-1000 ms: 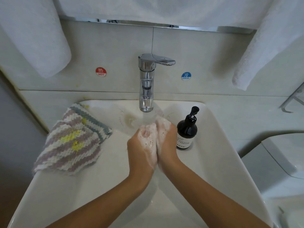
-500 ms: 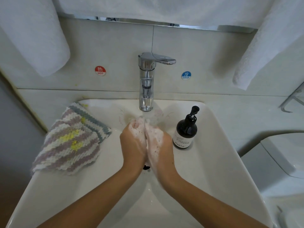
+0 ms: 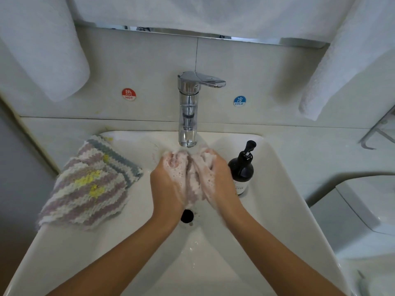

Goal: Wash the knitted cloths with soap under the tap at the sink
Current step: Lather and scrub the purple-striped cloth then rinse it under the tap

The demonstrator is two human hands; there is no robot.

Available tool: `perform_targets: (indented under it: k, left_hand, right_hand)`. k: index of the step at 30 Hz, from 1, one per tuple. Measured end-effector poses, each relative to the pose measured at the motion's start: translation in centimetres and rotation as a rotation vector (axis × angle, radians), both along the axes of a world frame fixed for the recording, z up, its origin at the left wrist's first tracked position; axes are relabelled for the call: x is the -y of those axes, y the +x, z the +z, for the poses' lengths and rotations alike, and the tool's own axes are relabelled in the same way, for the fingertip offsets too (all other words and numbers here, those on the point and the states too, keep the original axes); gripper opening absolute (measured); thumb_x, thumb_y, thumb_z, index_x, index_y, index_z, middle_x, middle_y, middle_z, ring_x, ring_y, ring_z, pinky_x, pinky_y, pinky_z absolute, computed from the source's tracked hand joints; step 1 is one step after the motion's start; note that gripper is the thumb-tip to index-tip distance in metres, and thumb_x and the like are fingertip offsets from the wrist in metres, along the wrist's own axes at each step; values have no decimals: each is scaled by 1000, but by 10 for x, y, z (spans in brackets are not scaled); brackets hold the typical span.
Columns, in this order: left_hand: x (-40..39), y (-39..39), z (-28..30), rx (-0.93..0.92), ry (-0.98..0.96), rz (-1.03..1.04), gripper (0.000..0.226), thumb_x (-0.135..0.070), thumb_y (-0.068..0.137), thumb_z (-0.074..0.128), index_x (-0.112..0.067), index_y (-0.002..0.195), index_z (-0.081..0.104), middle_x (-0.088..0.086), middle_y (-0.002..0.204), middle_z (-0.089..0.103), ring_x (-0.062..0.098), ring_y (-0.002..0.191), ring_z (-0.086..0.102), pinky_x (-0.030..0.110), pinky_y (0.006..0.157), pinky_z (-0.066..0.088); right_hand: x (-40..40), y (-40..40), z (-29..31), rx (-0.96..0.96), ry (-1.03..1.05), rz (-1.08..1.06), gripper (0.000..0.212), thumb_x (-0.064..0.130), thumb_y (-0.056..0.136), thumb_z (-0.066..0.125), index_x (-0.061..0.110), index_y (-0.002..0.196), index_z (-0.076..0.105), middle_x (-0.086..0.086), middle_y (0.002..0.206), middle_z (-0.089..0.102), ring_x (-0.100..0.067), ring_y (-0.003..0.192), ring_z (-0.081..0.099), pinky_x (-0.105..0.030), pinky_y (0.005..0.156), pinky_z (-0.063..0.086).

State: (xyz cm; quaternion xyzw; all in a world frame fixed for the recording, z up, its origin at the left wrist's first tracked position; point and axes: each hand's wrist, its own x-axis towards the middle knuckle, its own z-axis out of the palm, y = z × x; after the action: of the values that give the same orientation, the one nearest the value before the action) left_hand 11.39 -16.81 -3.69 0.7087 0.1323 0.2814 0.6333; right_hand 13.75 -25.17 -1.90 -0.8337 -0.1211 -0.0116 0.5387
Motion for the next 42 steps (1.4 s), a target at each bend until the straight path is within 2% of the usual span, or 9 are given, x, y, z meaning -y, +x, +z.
perform_targets:
  k: [4, 9, 13, 18, 23, 27, 34, 38, 42]
  left_hand:
    - [-7, -2, 7, 50, -117, 12, 19, -5, 100, 46, -8, 85, 58, -2, 69, 54, -4, 53, 51, 7, 51, 41]
    - [-6, -4, 7, 70, -304, -63, 17, -3, 100, 44, -2, 92, 59, 5, 74, 56, 0, 58, 56, 10, 54, 48]
    - [-6, -4, 6, 76, -338, -89, 20, -9, 98, 48, -20, 83, 54, -9, 73, 57, -6, 59, 57, 10, 58, 48]
    - [-7, -2, 8, -2, -397, -117, 23, -2, 98, 46, -4, 76, 51, -8, 54, 50, 6, 48, 52, 17, 47, 46]
    - [-3, -4, 4, -11, -263, -131, 19, -3, 98, 48, -3, 80, 53, 0, 65, 51, 8, 58, 50, 11, 53, 42]
    - [-7, 3, -10, -99, -162, -167, 23, -2, 96, 53, -7, 73, 52, 1, 62, 49, 12, 56, 49, 25, 55, 47]
    - [-7, 4, -13, -145, -209, -206, 22, -4, 97, 50, -14, 78, 55, -8, 66, 59, 2, 58, 56, 13, 55, 48]
    - [-5, 9, -18, -284, -181, -236, 25, 7, 91, 53, -8, 71, 47, -5, 58, 49, 12, 55, 46, 24, 51, 43]
    - [-4, -1, -9, -186, -153, -245, 19, -14, 97, 52, -25, 82, 56, -6, 78, 58, 15, 67, 54, 27, 64, 51]
  right_hand:
    - [12, -8, 14, 313, -169, -106, 8, 32, 94, 53, 33, 95, 45, 9, 90, 63, -9, 78, 63, -37, 73, 53]
    - [17, 8, 50, 494, -41, -281, 29, 41, 91, 58, 28, 114, 45, 15, 95, 63, 2, 79, 60, -27, 70, 51]
    - [22, 31, 79, 565, -166, -314, 43, 44, 91, 62, 22, 125, 48, 15, 93, 63, -3, 74, 59, -22, 65, 42]
    - [20, 47, 83, 699, -245, -264, 37, 44, 89, 65, 15, 112, 63, 7, 91, 73, -14, 74, 66, -35, 74, 53]
    - [22, 64, 83, 928, -165, -279, 38, 46, 85, 62, 8, 86, 69, -3, 76, 73, -23, 61, 67, -42, 58, 56]
    - [24, 70, 85, 1065, -228, -249, 36, 41, 83, 66, 6, 81, 68, -2, 69, 71, -21, 54, 64, -38, 48, 54]
    - [20, 78, 90, 1091, -305, -257, 35, 40, 83, 70, 5, 80, 67, -6, 64, 67, -24, 50, 60, -38, 46, 52]
    - [18, 80, 97, 1084, -295, -257, 35, 40, 82, 70, 6, 79, 67, -5, 64, 68, -25, 51, 61, -38, 48, 52]
    - [13, 82, 106, 1039, -279, -265, 34, 42, 80, 71, 8, 78, 68, -4, 65, 69, -26, 53, 61, -38, 52, 53]
